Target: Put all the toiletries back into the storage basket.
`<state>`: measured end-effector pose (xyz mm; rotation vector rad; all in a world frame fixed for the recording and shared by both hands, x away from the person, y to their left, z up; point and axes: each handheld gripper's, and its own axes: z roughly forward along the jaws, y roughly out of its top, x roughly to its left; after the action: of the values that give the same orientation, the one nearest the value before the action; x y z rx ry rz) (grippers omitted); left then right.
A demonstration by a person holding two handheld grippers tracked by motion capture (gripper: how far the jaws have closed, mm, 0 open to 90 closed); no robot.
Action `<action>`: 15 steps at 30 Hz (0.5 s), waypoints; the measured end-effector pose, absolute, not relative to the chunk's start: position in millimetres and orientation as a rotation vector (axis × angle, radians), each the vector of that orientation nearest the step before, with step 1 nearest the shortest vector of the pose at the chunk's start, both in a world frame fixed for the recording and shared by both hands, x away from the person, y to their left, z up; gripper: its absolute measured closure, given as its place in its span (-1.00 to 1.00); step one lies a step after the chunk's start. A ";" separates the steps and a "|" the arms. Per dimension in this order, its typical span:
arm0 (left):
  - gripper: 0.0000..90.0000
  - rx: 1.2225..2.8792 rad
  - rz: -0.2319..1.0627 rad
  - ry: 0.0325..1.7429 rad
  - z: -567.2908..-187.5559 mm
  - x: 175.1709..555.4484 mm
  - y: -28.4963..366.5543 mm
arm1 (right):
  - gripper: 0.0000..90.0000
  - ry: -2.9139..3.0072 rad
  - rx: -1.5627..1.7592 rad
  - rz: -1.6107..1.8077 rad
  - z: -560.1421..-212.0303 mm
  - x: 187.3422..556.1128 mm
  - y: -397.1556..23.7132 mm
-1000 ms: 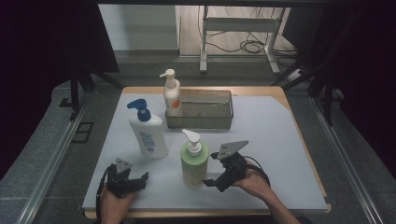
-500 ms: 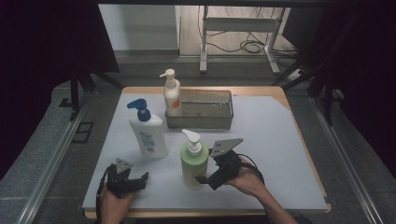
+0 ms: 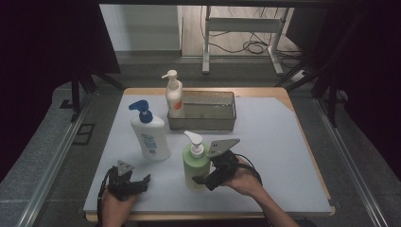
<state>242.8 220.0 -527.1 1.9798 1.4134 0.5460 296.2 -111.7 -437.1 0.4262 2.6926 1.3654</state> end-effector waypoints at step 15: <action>-0.74 1.981 0.545 1.414 -527.1 242.8 220.0 | -0.76 2.674 0.432 1.385 -434.2 297.5 -103.4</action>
<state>242.8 220.0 -527.1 1.9806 1.4136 0.5455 297.5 -103.4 -434.2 0.4321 2.6737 1.3852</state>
